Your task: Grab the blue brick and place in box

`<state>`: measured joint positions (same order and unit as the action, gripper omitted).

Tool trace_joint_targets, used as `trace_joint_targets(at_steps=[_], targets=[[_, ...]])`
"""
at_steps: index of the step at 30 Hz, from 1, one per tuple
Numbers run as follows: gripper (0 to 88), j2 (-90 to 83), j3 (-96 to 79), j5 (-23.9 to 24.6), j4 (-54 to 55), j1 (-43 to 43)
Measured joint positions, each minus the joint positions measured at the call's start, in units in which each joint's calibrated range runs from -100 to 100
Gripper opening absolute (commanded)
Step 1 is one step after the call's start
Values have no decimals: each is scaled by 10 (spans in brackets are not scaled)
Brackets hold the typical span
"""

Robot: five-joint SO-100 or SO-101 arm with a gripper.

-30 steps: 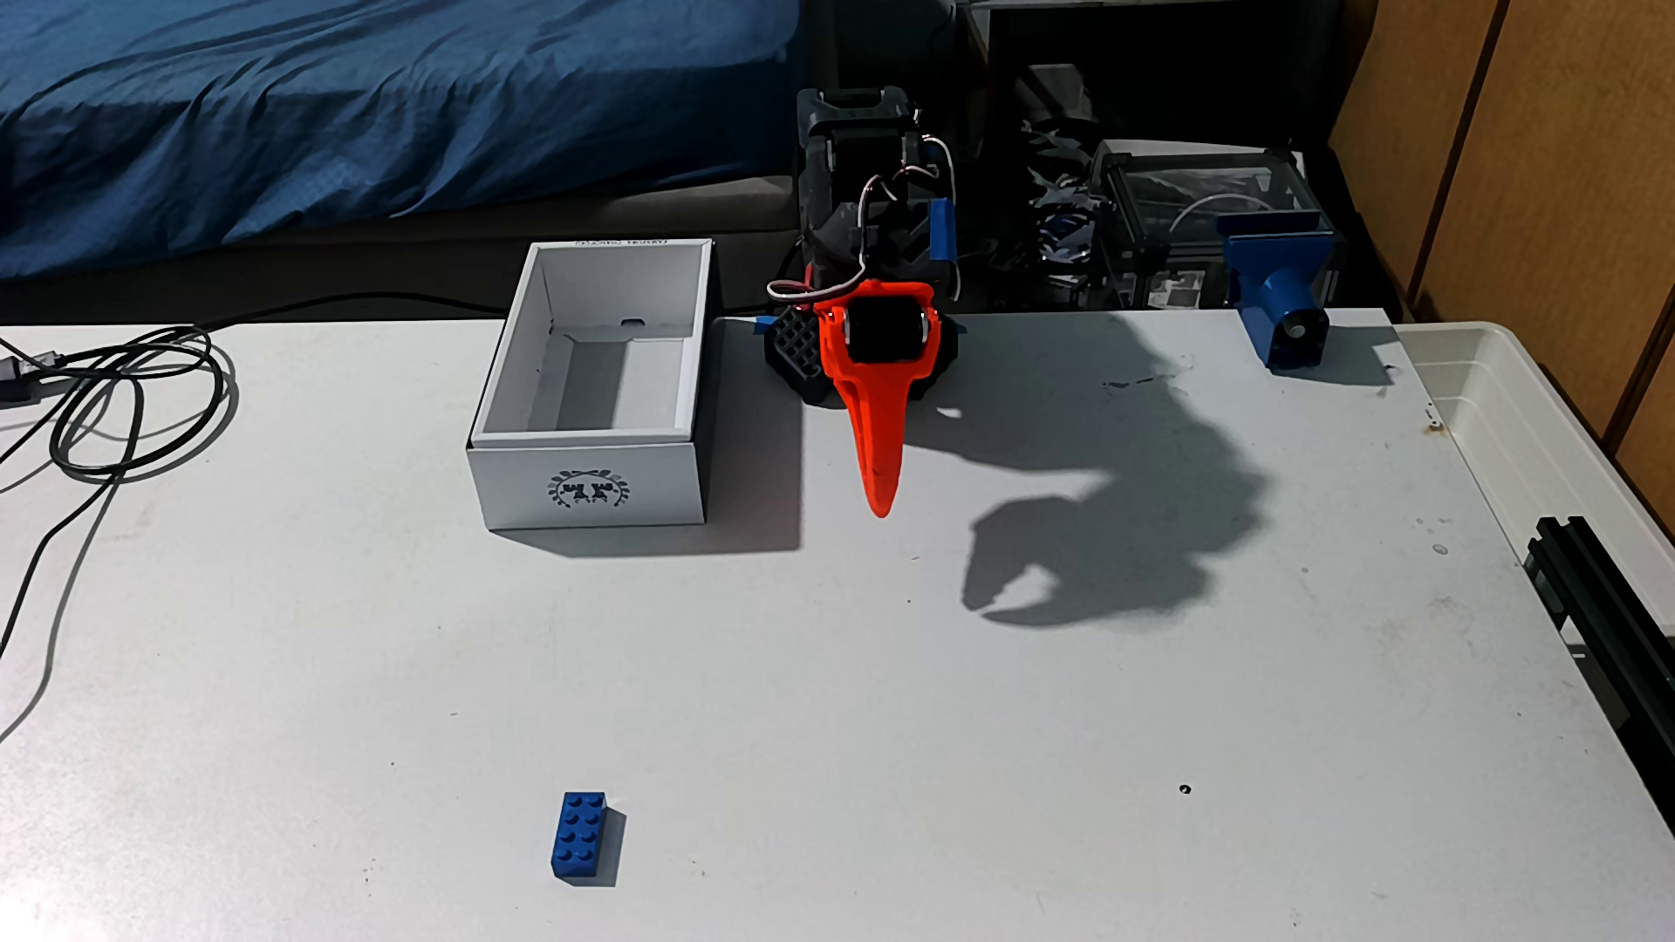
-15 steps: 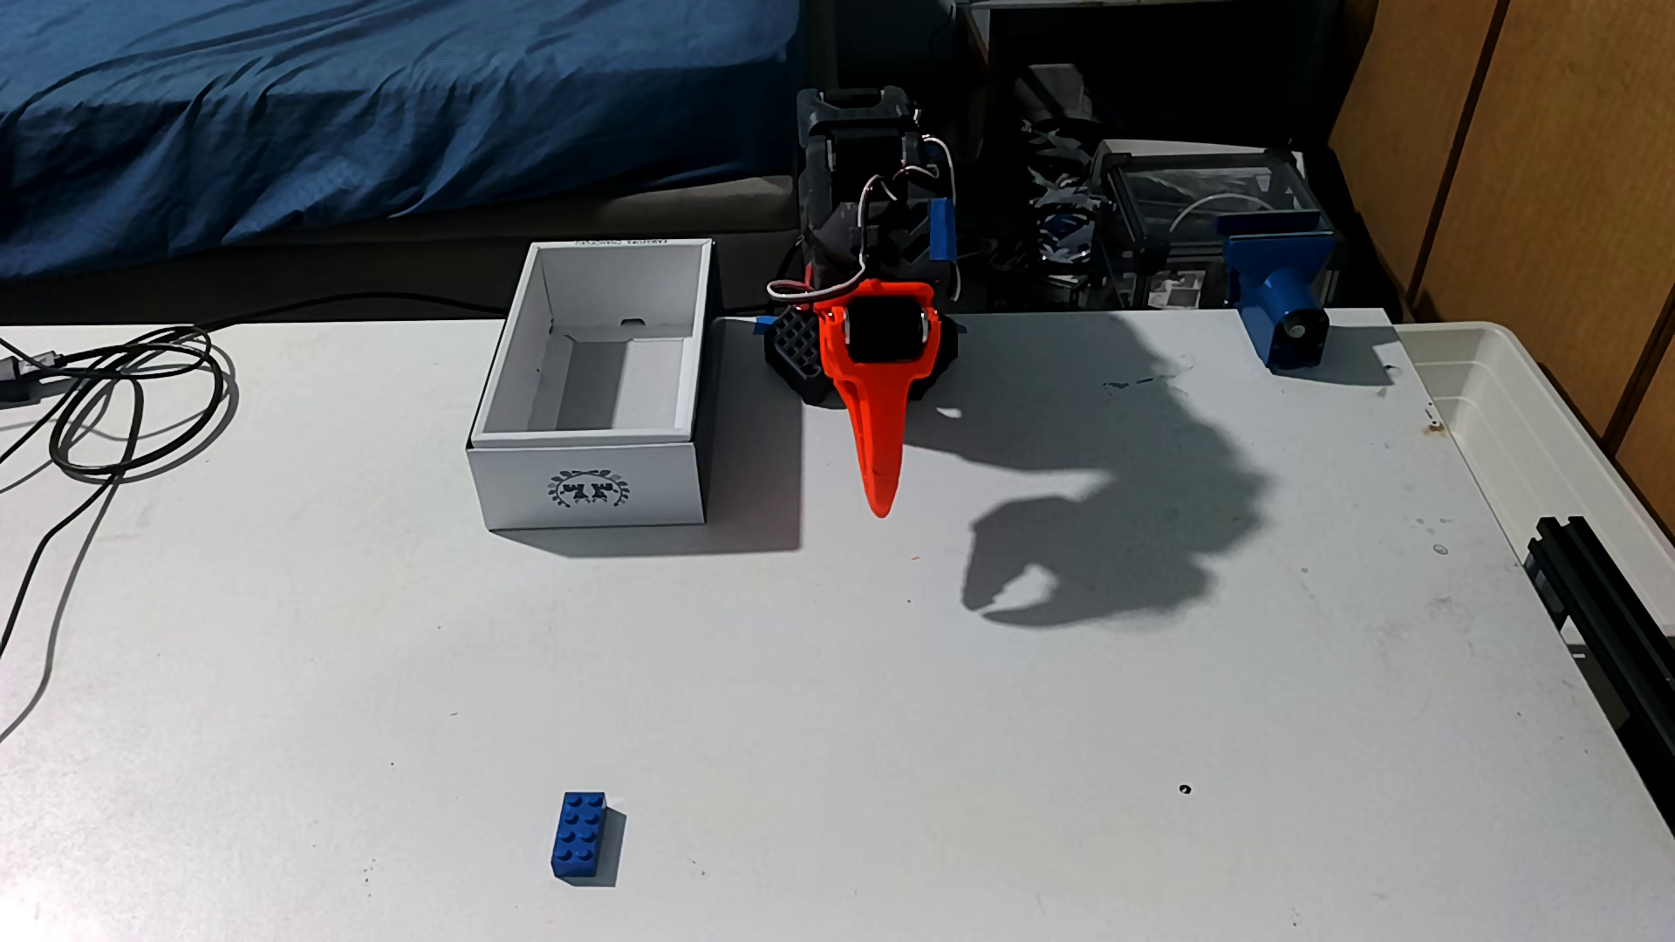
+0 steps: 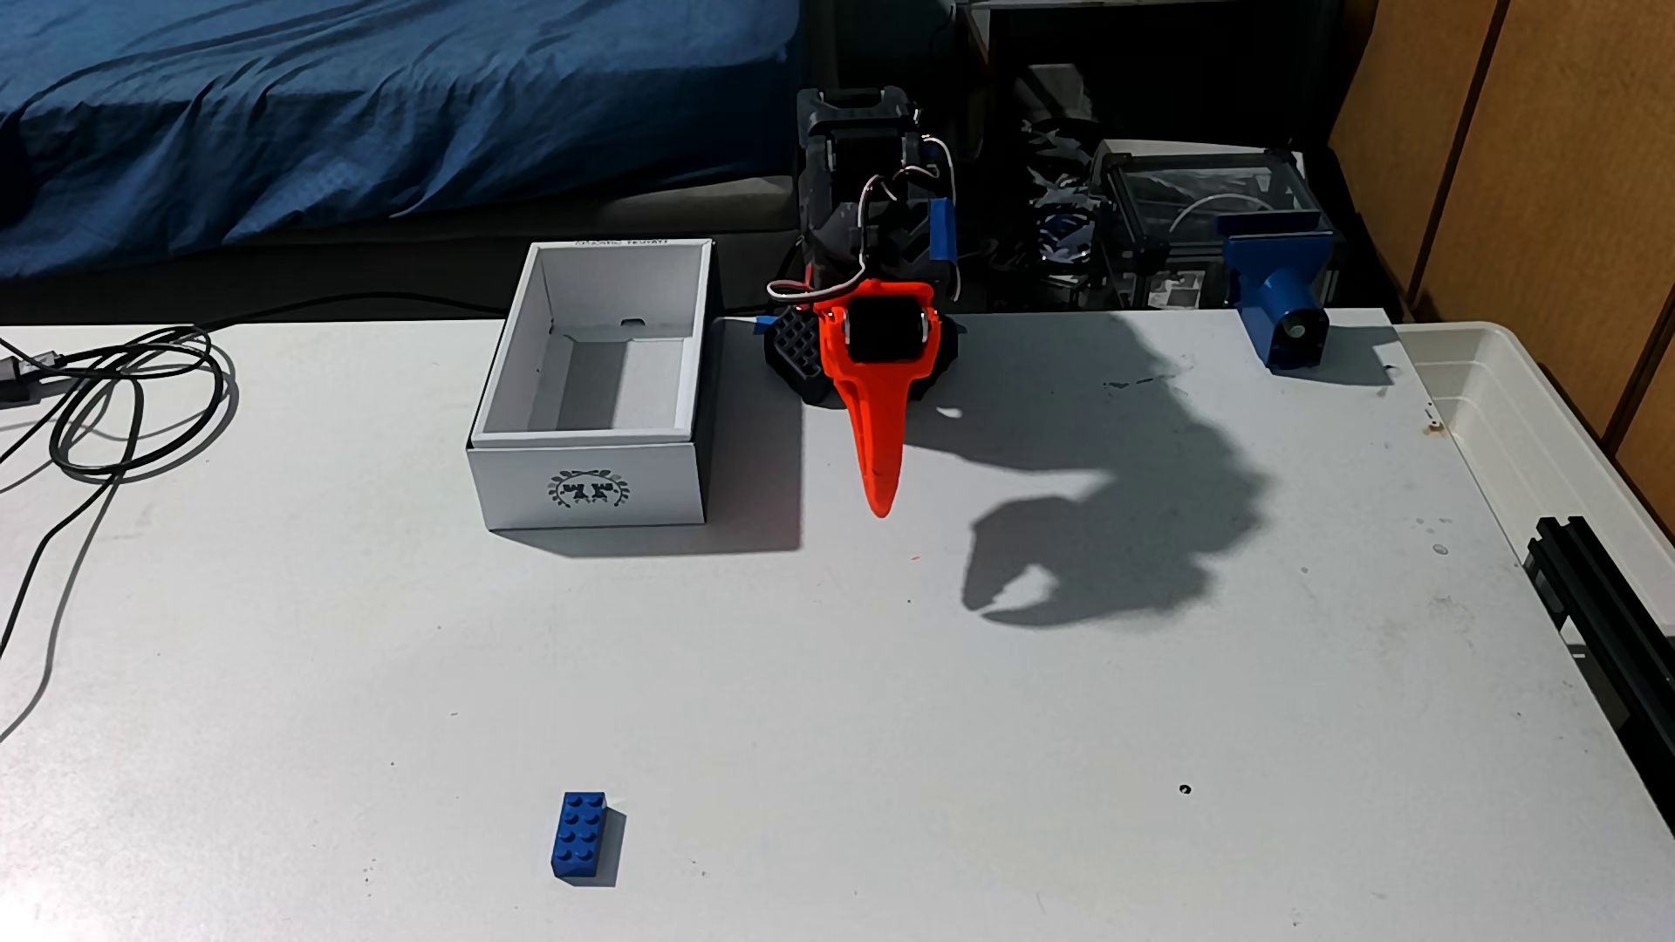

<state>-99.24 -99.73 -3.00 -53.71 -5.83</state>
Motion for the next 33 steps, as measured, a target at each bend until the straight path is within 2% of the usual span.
trace_joint_targets(at_steps=[27, 33], targets=[[9, 0, 0, 0, 1, 12], [9, 0, 2, 0, 83, 18]])
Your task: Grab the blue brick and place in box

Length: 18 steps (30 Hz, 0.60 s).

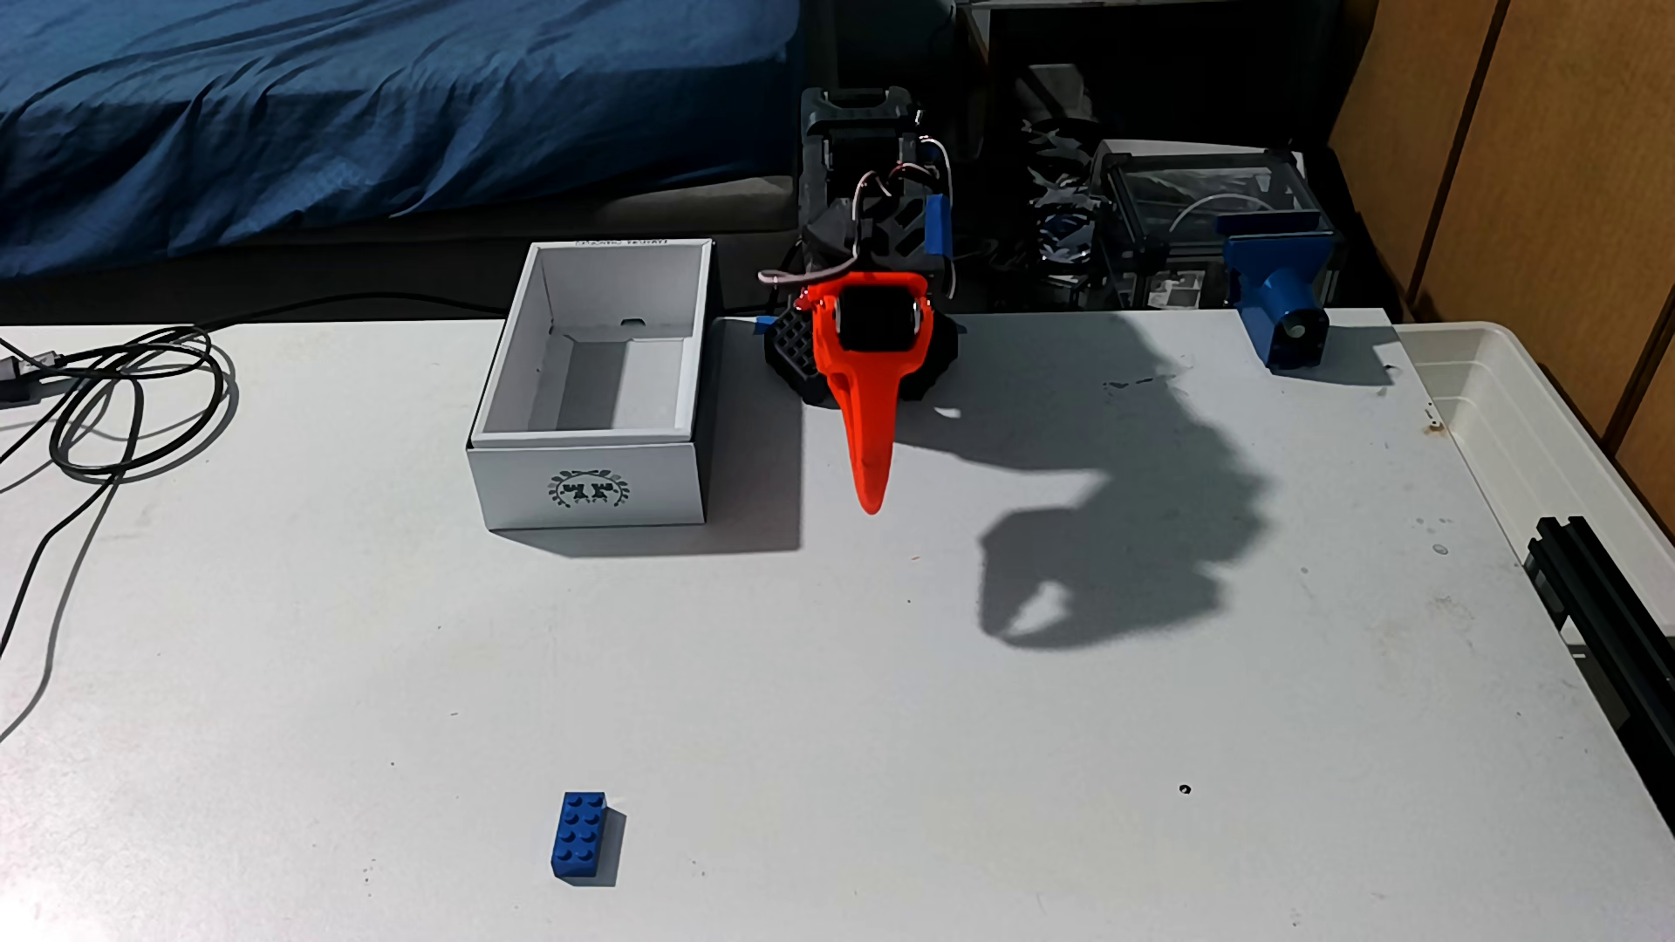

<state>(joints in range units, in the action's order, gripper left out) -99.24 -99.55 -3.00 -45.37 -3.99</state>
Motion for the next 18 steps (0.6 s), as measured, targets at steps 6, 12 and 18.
trace_joint_targets(at_steps=[6, 12, 18], targets=[[9, 0, 7, 0, 92, 44], [9, 0, 16, 0, 164, 123], [9, 0, 57, 0, 171, 199]])
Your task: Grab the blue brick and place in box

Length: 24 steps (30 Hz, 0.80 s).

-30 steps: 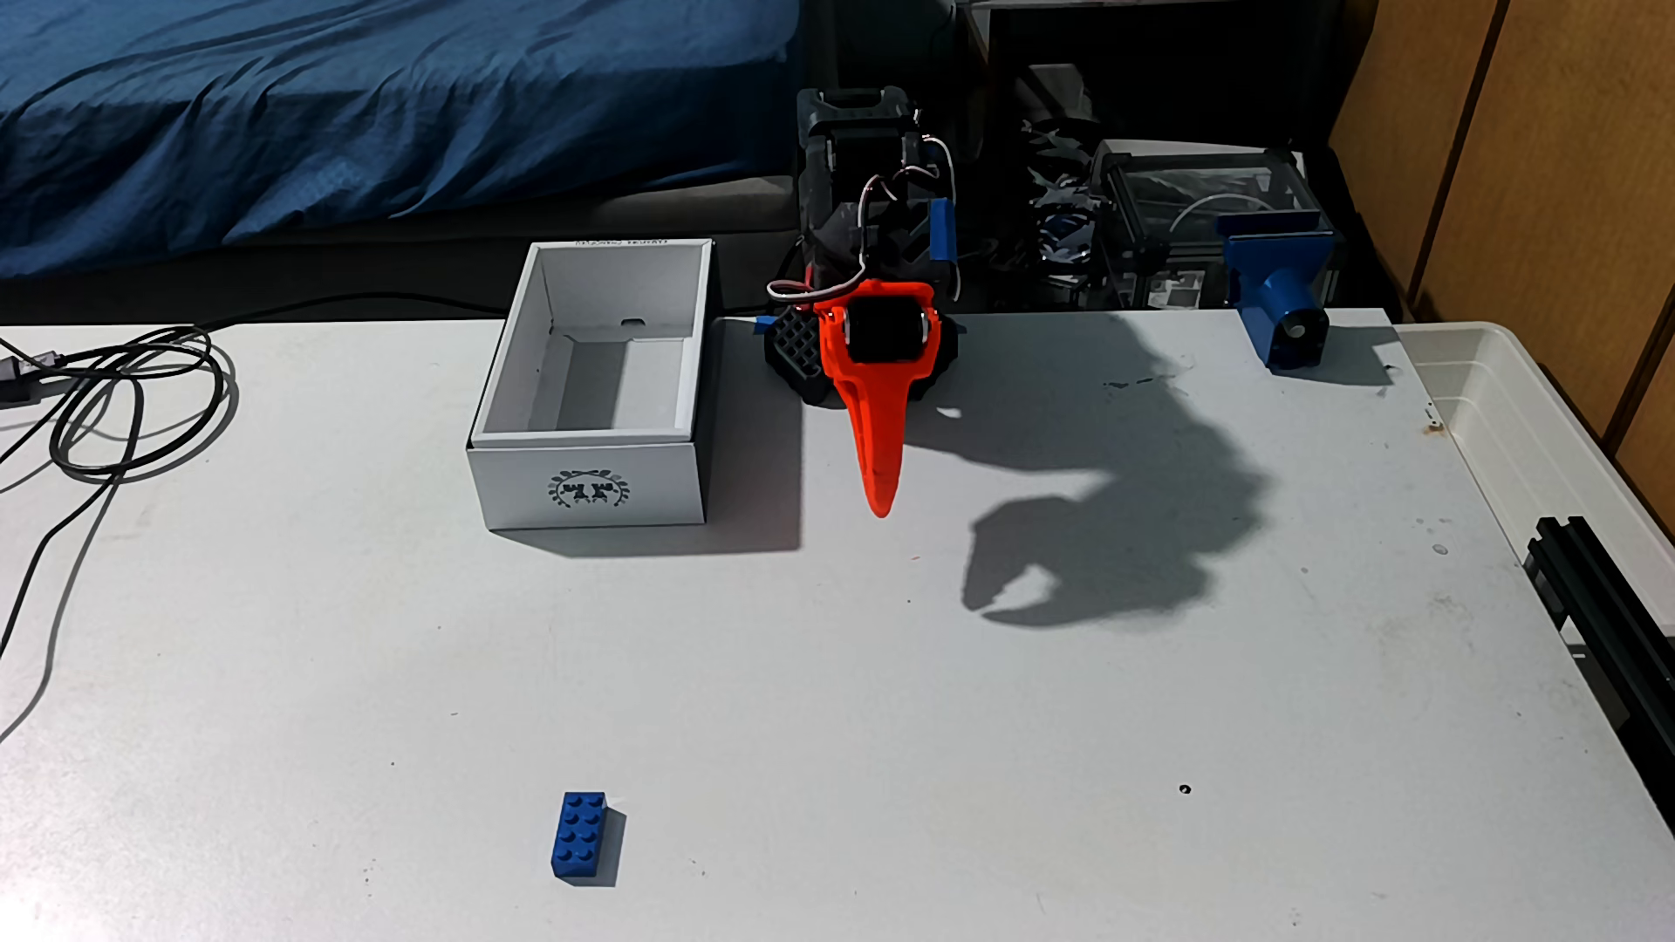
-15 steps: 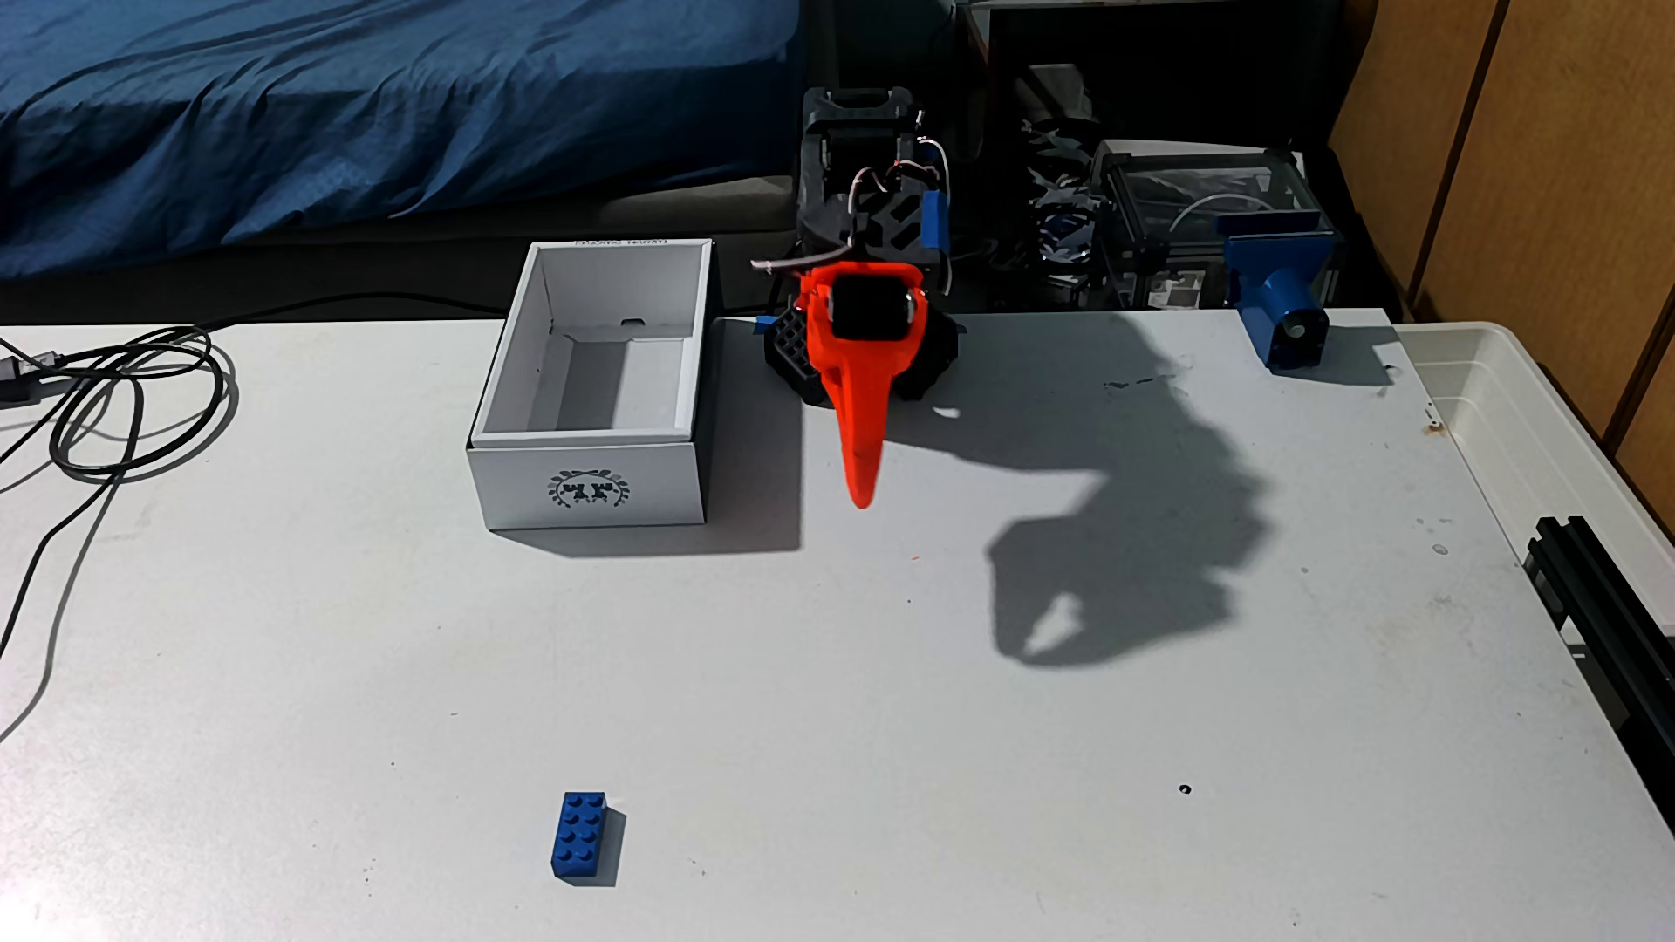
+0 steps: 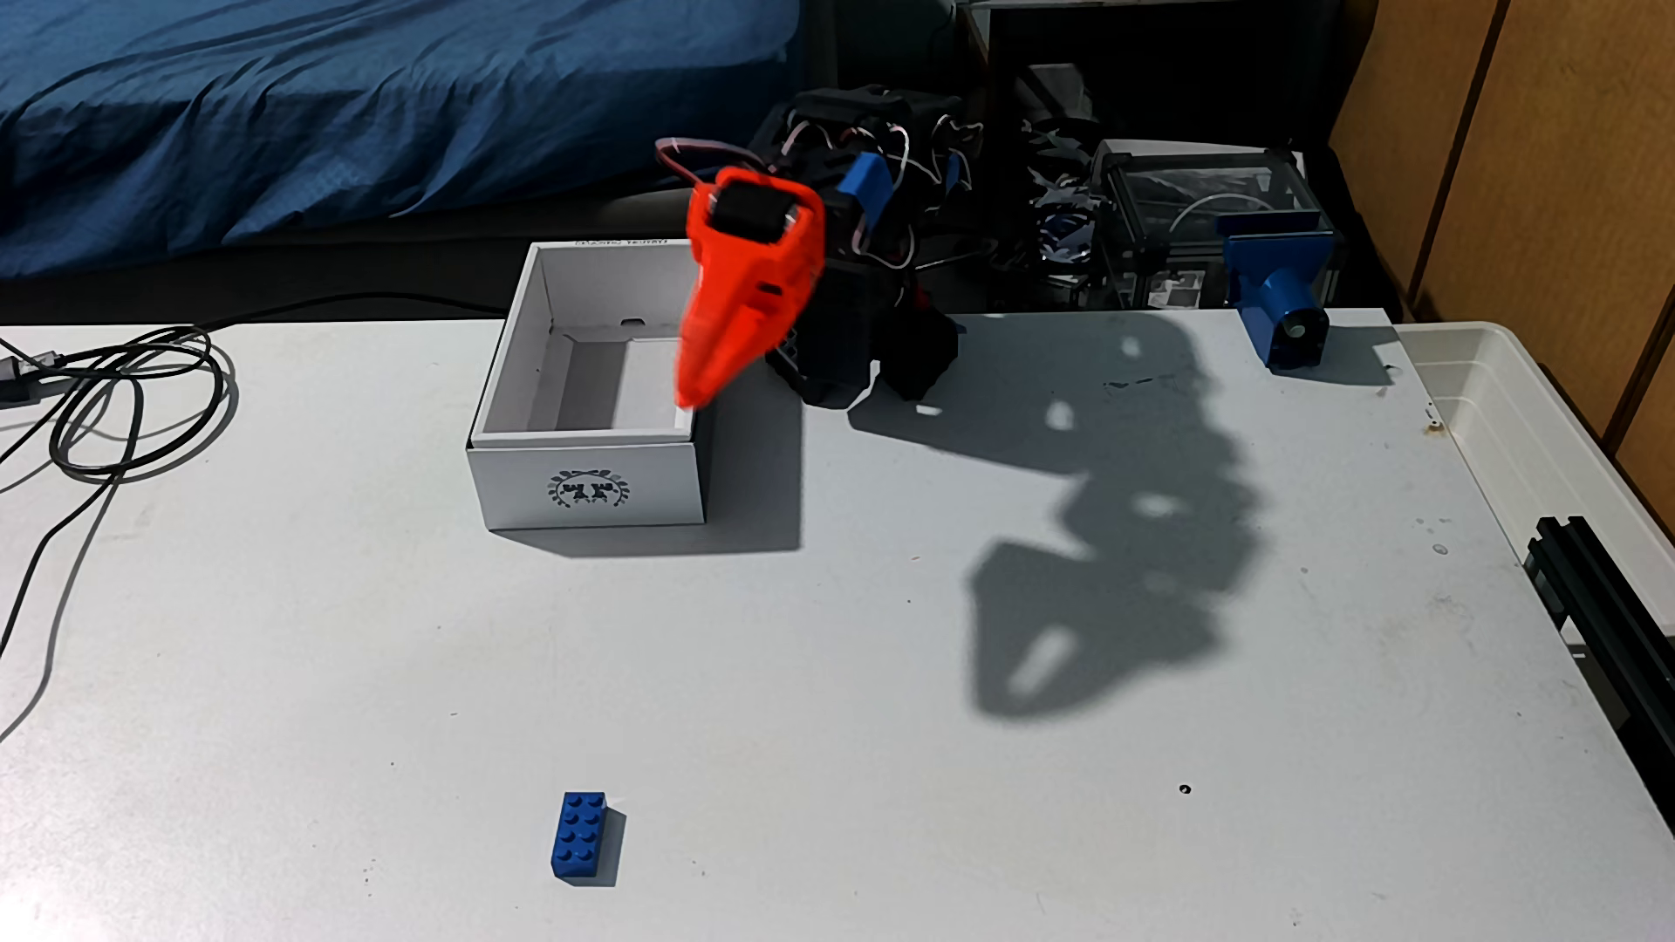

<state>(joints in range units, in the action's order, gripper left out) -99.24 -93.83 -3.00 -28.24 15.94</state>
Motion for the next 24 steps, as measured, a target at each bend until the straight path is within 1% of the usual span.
trace_joint_targets(at_steps=[4, 10, 16, 24], targets=[[9, 0, 25, 2, 0, 43], [9, 0, 54, 37, 0, 103], [9, 0, 64, 63, -2, 129], [9, 0, 114, 101, -78, 151]])
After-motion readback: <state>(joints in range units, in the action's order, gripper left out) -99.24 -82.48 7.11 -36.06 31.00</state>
